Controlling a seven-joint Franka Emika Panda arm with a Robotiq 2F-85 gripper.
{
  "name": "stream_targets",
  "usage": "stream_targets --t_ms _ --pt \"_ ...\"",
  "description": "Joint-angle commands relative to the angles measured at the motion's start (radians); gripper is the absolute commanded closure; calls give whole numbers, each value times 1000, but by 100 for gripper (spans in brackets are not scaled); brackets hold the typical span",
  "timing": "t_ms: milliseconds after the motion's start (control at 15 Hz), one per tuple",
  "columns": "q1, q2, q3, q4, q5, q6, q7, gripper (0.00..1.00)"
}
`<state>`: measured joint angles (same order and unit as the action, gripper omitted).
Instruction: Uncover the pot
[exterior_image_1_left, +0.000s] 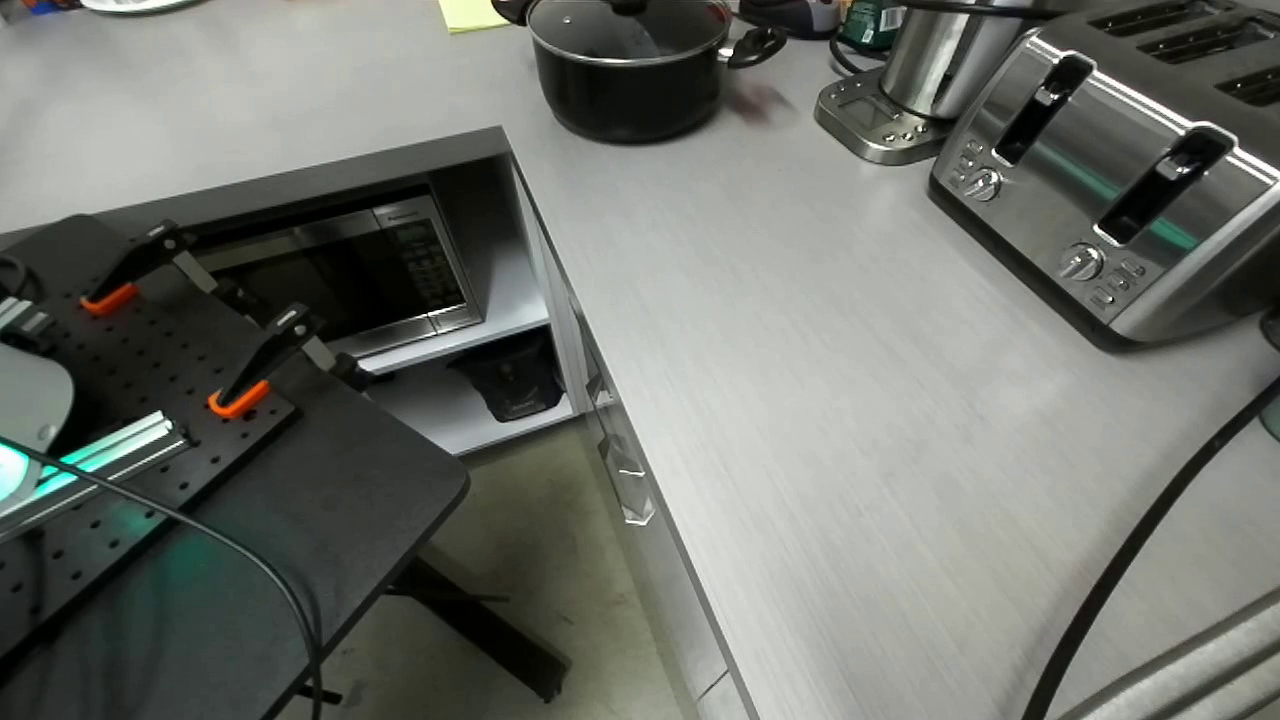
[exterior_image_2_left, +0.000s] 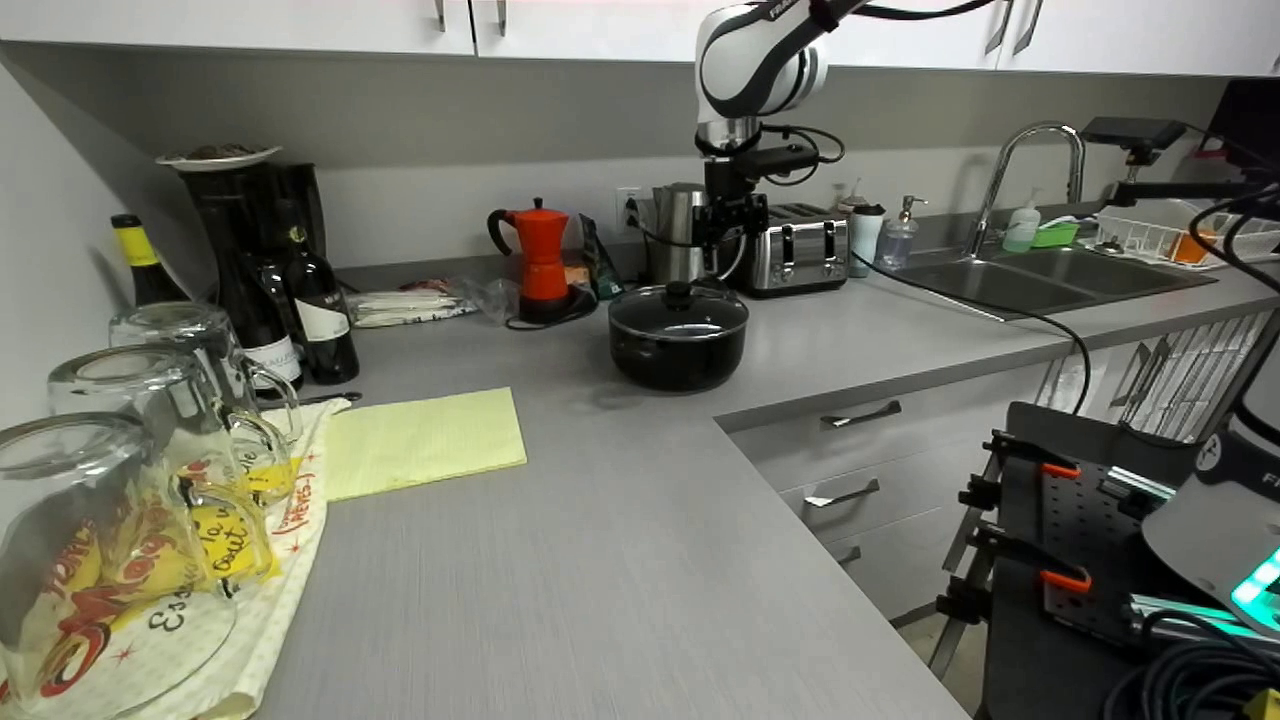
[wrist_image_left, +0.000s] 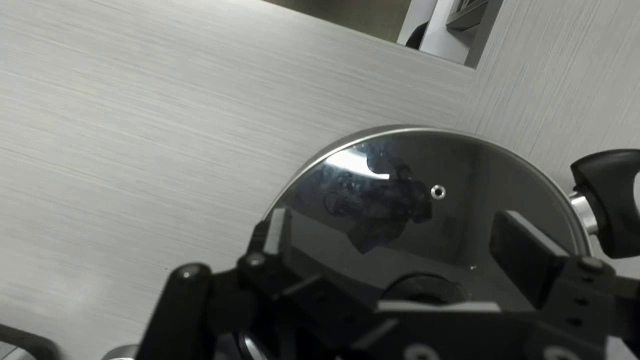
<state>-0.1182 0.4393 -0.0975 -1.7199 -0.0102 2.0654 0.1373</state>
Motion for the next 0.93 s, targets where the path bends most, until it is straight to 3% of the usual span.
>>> stream_targets --t_ms 0,867 --pt "6 126 1 151 24 -4 24 0" --pt "12 322 11 391 34 13 60 0"
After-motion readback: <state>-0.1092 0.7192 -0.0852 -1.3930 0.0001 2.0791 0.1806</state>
